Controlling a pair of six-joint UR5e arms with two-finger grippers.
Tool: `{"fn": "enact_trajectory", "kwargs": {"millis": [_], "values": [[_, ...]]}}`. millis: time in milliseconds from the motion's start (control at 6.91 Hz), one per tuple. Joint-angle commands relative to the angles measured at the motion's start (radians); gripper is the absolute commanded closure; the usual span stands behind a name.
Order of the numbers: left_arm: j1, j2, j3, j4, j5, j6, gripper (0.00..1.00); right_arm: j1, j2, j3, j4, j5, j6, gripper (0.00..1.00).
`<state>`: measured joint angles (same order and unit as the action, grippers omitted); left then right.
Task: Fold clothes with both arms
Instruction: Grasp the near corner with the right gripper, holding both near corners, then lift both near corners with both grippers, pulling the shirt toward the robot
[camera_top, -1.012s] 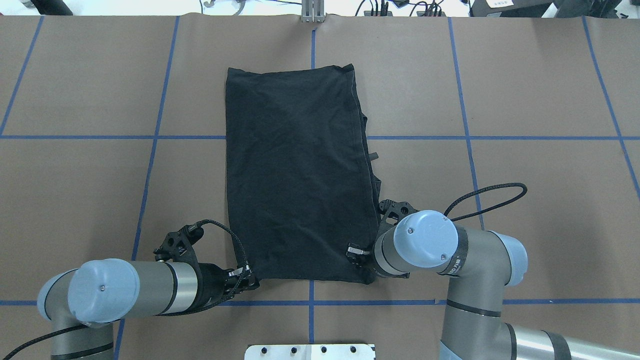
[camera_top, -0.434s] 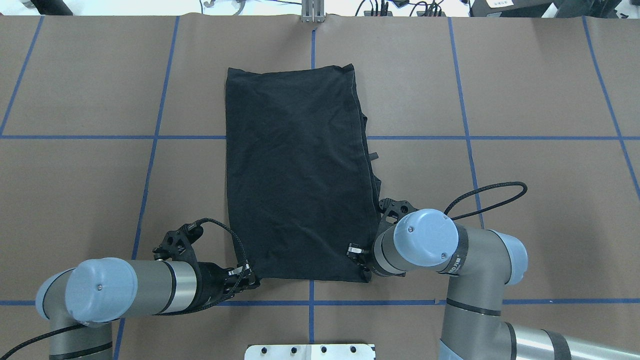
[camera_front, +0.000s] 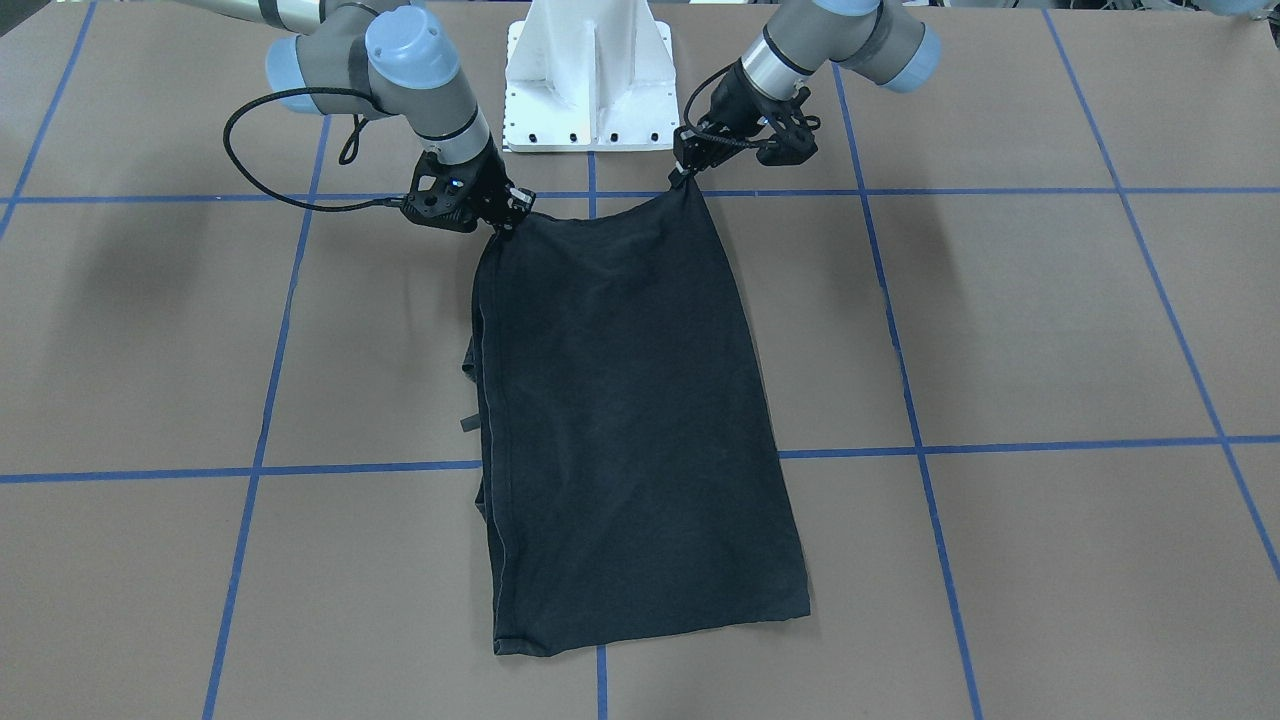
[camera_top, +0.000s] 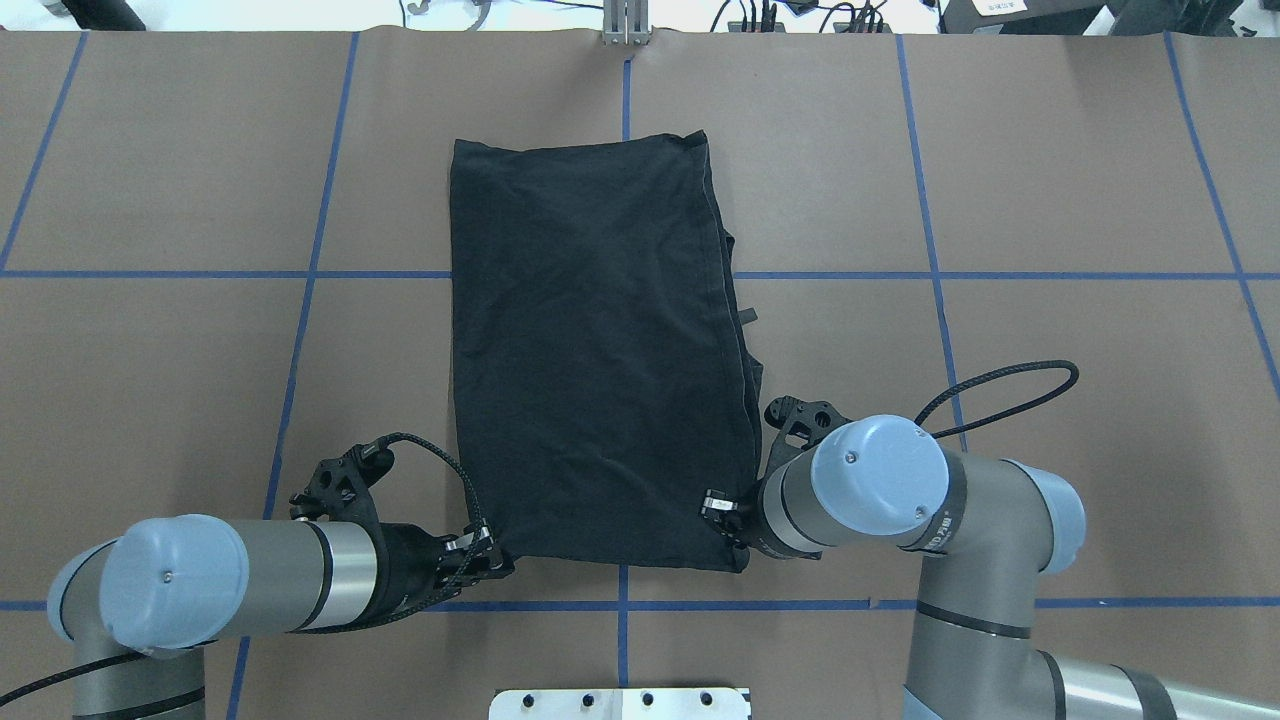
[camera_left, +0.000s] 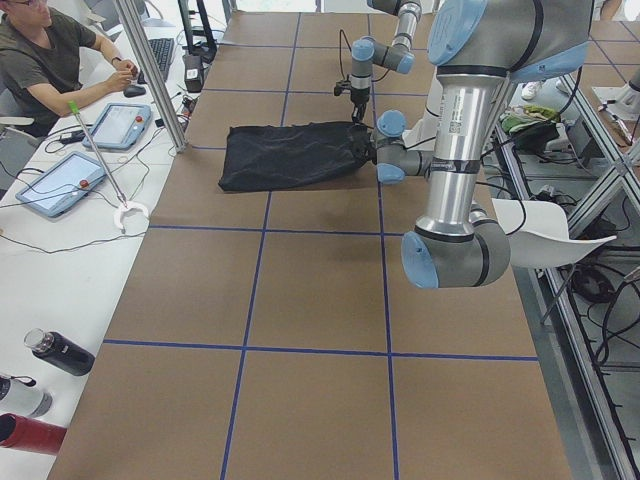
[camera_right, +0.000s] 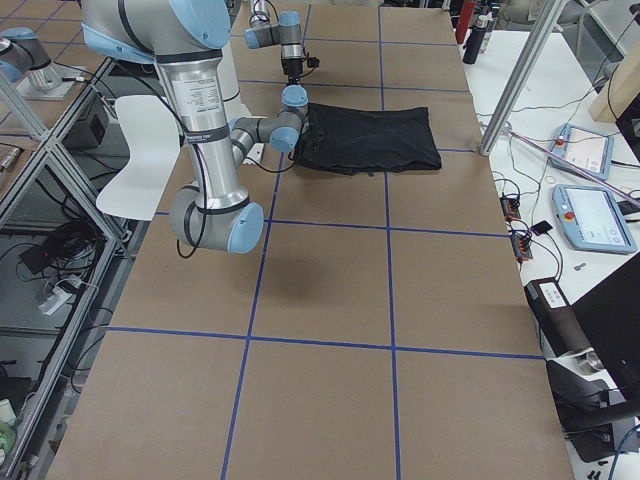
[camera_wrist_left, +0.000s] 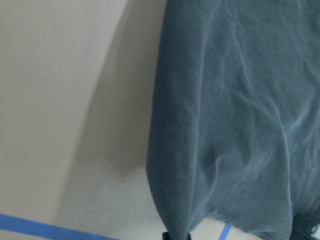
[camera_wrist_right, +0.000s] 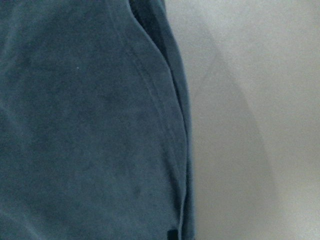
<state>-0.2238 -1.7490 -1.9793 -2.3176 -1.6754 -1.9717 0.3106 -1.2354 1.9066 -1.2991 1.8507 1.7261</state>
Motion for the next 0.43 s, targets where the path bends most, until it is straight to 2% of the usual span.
{"fn": "enact_trajectory", "kwargs": {"millis": [0, 289], "values": [[0.004, 0.026, -0.030, 0.000, -0.023, 0.001, 1.00, -0.004, -0.079, 0.100, -0.003, 0.146, 0.003, 1.00], [0.020, 0.037, -0.046, 0.001, -0.082, 0.004, 1.00, -0.013, -0.088, 0.123, -0.005, 0.307, 0.022, 1.00]]}}
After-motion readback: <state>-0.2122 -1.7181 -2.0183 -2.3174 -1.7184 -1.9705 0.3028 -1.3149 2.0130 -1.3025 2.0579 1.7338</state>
